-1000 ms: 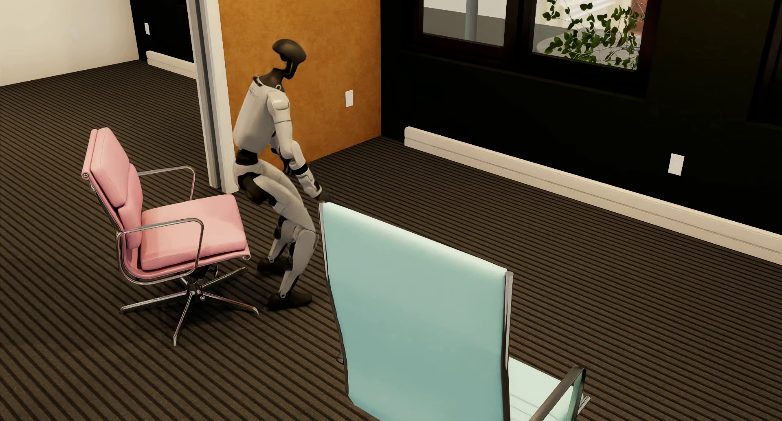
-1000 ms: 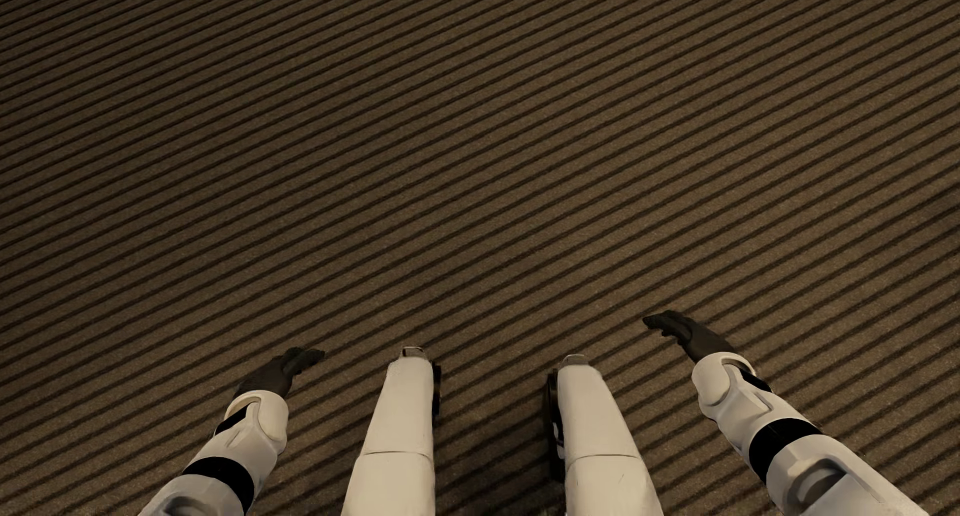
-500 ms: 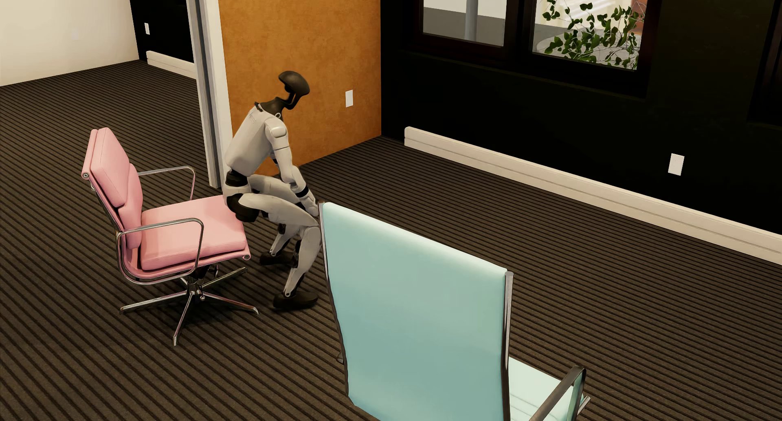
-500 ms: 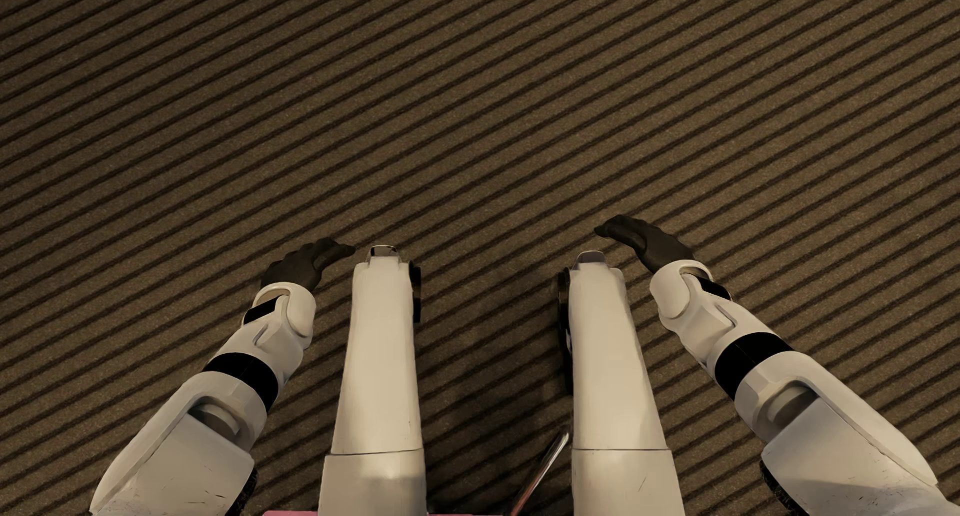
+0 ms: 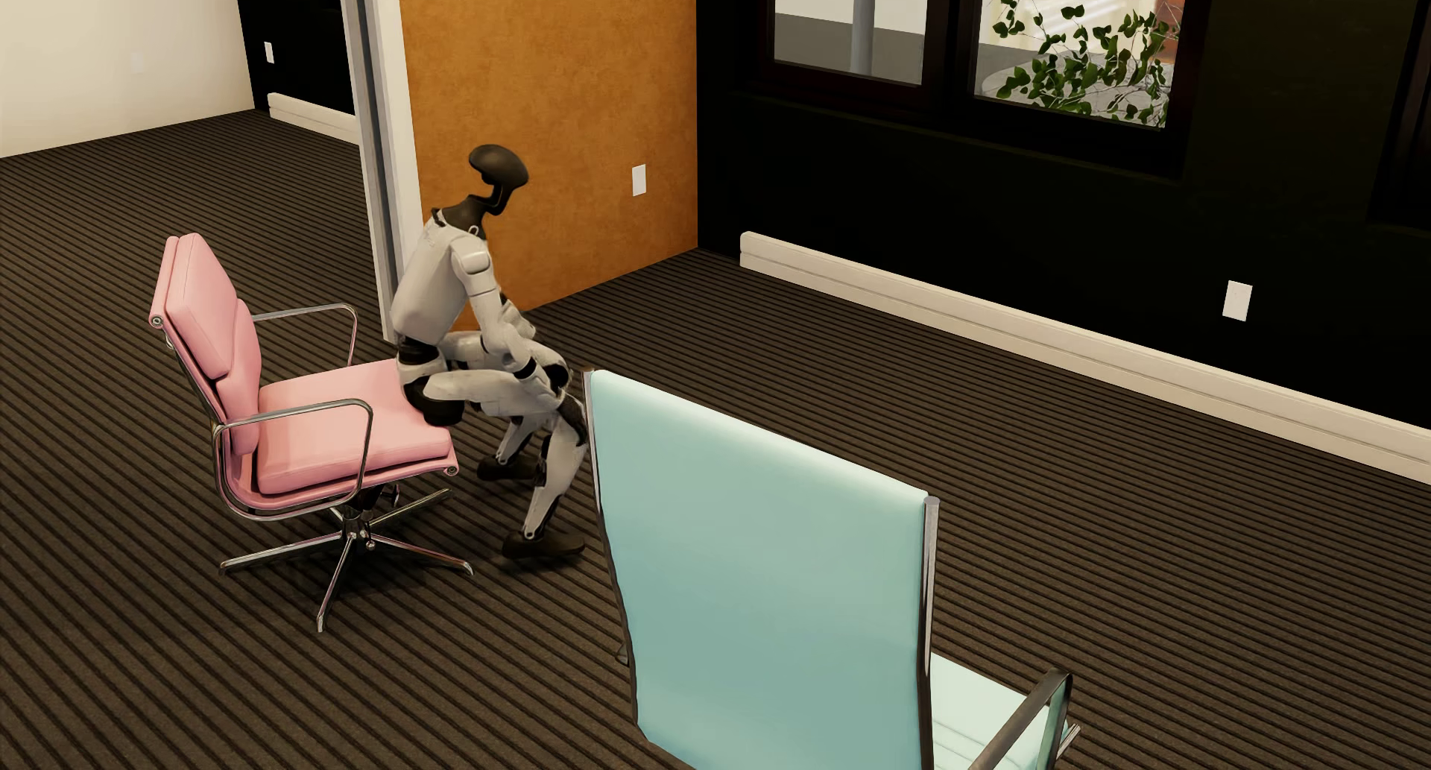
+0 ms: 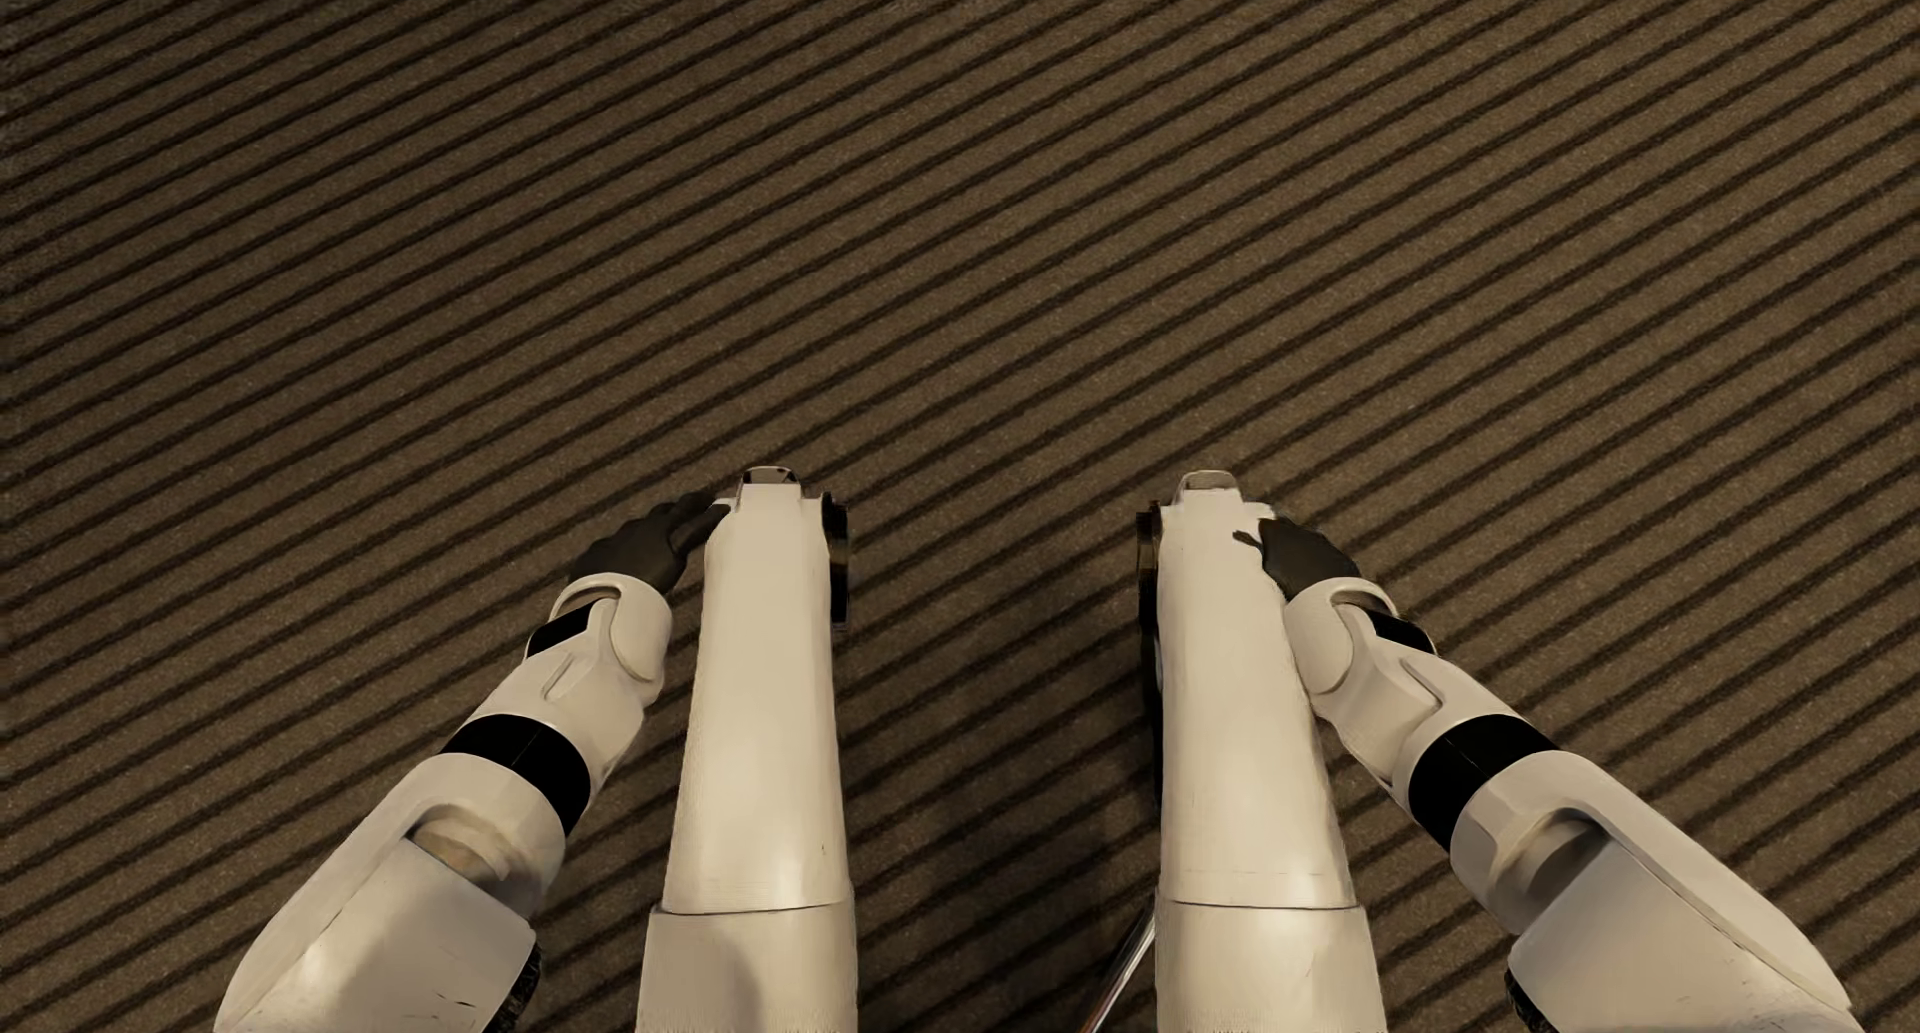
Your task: Take a seat on light red chair
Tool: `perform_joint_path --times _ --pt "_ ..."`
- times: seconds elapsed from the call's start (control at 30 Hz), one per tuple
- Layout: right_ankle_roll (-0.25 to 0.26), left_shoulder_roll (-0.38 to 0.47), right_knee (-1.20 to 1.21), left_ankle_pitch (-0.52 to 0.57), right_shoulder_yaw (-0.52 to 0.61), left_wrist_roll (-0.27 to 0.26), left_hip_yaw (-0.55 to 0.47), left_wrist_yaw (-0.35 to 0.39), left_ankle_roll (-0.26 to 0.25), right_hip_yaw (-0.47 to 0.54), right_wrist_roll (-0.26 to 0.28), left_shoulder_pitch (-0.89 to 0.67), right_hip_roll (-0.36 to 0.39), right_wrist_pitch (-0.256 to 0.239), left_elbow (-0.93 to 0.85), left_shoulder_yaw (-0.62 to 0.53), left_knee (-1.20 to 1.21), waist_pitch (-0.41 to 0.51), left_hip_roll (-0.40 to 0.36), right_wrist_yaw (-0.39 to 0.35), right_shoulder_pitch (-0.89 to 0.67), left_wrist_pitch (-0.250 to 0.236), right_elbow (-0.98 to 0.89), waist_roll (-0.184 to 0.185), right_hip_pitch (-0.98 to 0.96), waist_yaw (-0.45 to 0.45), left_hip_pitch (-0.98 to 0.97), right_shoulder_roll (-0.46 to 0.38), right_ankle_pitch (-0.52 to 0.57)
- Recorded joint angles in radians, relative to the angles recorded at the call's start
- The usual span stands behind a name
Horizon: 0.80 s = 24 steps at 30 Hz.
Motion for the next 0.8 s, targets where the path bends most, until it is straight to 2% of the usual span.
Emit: perform_joint_path --times 0.07,0.17,0.23,0.37,0.4,0.5,0.63,0.8 --pt "-0.004 0.003 0.022 -0.004 -0.007 0.023 0.003 -0.054 0.003 0.000 0.006 0.030 -0.007 0.012 -0.032 0.003 0.014 -0.016 -0.005 0.028 0.028 0.007 0.019 -0.001 0.009 -0.001 0.012 0.006 -0.001" --pt "-0.017 -0.010 0.050 -0.005 -0.011 0.030 0.004 -0.099 0.003 0.004 0.014 0.061 -0.009 0.025 -0.036 0.006 0.033 -0.040 -0.009 0.042 0.063 0.017 0.048 -0.008 0.021 0.004 0.028 0.022 -0.002" --pt "-0.038 -0.030 0.063 0.000 -0.011 0.014 0.009 -0.095 0.001 0.004 0.036 0.069 -0.004 0.031 -0.014 0.022 0.044 -0.047 -0.008 0.031 0.076 0.025 0.065 -0.009 0.035 0.007 0.039 0.031 0.001" --pt "-0.044 -0.035 0.093 0.002 -0.030 -0.016 0.013 -0.050 -0.004 0.004 0.081 0.083 -0.011 0.023 0.044 0.030 0.068 -0.056 -0.006 -0.013 0.096 0.018 0.112 -0.015 0.058 0.010 0.062 0.042 0.002" --pt "-0.036 -0.035 0.101 0.005 -0.039 -0.034 0.014 -0.035 -0.004 0.005 0.111 0.083 -0.013 0.025 0.062 0.041 0.072 -0.058 -0.010 -0.016 0.089 0.019 0.137 -0.014 0.059 0.008 0.064 0.044 0.003" --pt "-0.040 -0.031 0.111 0.007 -0.047 -0.080 0.015 -0.010 0.000 0.005 0.141 0.083 -0.013 0.029 0.117 0.052 0.082 -0.059 -0.014 -0.018 0.092 0.017 0.176 -0.011 0.068 0.011 0.074 0.039 0.008" --pt "-0.048 -0.036 0.114 0.011 -0.066 -0.088 0.018 -0.042 0.005 0.005 0.163 0.098 -0.007 0.042 0.192 0.043 0.089 -0.068 -0.012 -0.001 0.117 0.052 0.211 -0.010 0.084 0.011 0.087 0.044 0.014" --pt "-0.056 -0.045 0.117 0.011 -0.080 -0.105 0.016 -0.079 0.008 0.004 0.171 0.106 -0.002 0.061 0.248 0.051 0.093 -0.073 -0.015 0.033 0.130 0.071 0.258 -0.013 0.089 0.010 0.091 0.047 0.016"
